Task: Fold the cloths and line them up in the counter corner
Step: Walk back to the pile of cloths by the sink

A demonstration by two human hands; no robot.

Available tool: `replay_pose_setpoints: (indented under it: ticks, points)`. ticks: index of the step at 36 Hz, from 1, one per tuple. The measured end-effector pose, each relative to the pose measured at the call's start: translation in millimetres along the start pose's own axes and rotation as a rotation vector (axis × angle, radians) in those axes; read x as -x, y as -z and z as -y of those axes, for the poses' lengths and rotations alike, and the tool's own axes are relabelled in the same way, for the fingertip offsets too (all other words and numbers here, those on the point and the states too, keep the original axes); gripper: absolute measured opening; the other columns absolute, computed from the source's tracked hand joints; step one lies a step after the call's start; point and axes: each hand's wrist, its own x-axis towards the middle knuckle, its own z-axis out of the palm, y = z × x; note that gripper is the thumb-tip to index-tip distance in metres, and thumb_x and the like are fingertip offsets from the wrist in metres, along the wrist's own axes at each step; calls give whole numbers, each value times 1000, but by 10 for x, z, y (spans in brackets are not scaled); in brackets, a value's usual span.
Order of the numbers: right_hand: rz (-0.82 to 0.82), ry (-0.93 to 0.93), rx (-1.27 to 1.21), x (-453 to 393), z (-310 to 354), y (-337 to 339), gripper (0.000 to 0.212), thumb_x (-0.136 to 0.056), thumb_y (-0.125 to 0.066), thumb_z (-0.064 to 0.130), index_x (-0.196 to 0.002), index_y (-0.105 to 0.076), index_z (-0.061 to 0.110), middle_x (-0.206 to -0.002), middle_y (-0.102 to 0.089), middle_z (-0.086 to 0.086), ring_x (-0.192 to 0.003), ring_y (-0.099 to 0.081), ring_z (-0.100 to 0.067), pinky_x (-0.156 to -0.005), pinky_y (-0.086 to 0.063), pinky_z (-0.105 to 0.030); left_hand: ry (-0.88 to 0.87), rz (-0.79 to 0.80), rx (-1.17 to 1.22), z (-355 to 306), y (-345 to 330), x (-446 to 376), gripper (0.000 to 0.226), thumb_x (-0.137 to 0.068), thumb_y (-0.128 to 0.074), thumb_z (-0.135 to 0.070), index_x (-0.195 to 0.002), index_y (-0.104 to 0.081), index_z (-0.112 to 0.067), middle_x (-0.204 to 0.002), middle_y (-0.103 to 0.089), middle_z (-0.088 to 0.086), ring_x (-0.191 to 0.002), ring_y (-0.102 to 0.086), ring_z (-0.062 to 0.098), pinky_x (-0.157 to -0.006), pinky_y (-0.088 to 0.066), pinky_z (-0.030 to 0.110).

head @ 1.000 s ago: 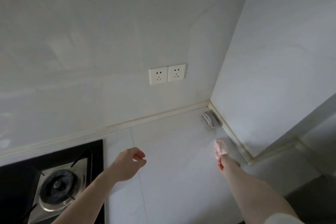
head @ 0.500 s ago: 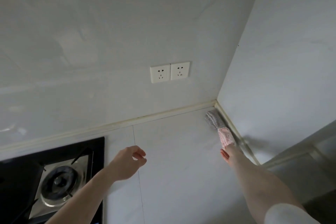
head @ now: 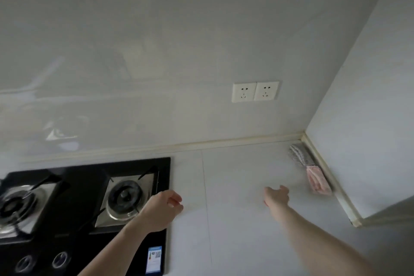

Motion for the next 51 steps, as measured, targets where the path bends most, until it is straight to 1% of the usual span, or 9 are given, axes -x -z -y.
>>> replay_pose_setpoints:
  ticks: [5, 8, 13, 16, 20, 23, 30, 37, 51]
  points:
    - [297, 304, 228, 584, -150, -844, 80, -68, -65, 28, -143, -38, 16, -139, -50, -14, -110, -64, -37, -95, -54, -55, 95, -89, 54, 631, 263, 543, 13, -88, -71, -29, -100, -70, -31, -94, -73, -13, -91, -66, 5, -87, -51, 21]
    - [452, 473, 354, 1433, -175, -1270, 79, -63, -62, 33, -139, -45, 16, -133, -54, -11, -106, -65, -35, -92, -56, -53, 147, -166, 73, 1081, 427, 918, 14, -88, -70, -28, -102, -69, -31, -97, -71, -15, -95, -66, 5, -85, -50, 18]
    - [707, 700, 541, 2899, -387, -1731, 61, -84, -72, 22, -140, -47, 20, -133, -53, -2, -111, -62, -25, -93, -49, -32, 271, -302, 119, 1934, 654, 1612, 16, -88, -69, -31, -103, -65, -36, -103, -69, -16, -94, -65, 6, -85, -53, 23]
    - [834, 794, 558, 3625, -613, -1951, 57, -85, -70, 21, -138, -48, 24, -133, -54, 2, -107, -59, -12, -91, -41, -23, 333, -390, 151, 2422, 752, 2076, 21, -91, -68, -27, -111, -67, -32, -104, -67, -12, -87, -64, 6, -70, -48, 17]
    - [961, 861, 588, 4483, -951, -2194, 52, -86, -69, 17, -133, -49, 27, -132, -52, 6, -83, -62, -5, -85, -47, -26, 368, -497, 173, 3046, 847, 2707, 23, -94, -66, -27, -116, -63, -32, -117, -61, -13, -102, -60, 8, -82, -46, 21]
    - [1059, 890, 646, 4963, -1217, -2377, 55, -88, -69, 19, -137, -45, 30, -135, -48, 8, -89, -65, -6, -76, -47, -18, 412, -565, 166, 3452, 892, 3163, 23, -92, -66, -26, -112, -62, -35, -117, -59, -13, -102, -60, 8, -87, -47, 24]
    - [1222, 973, 783, 5749, -1628, -2687, 60, -89, -66, 26, -142, -40, 37, -134, -40, 14, -101, -60, -3, -85, -48, -20, 492, -685, 199, 4206, 1017, 3863, 23, -85, -70, -29, -105, -63, -40, -109, -58, -12, -98, -63, 8, -92, -52, 32]
    - [1291, 1068, 818, 6207, -1706, -3242, 56, -90, -67, 32, -139, -42, 41, -135, -42, 15, -109, -54, -1, -93, -49, -25, 509, -773, 225, 4719, 1311, 4035, 24, -87, -68, -24, -104, -62, -40, -109, -54, -16, -93, -63, 3, -83, -50, 24]
    - [1347, 1070, 843, 6779, -1850, -4685, 55, -90, -64, 28, -140, -44, 35, -139, -42, 15, -115, -52, -2, -94, -52, -29, 570, -760, 204, 5716, 2323, 3994, 28, -88, -71, -28, -107, -57, -43, -120, -53, -12, -102, -61, 10, -86, -47, 23]
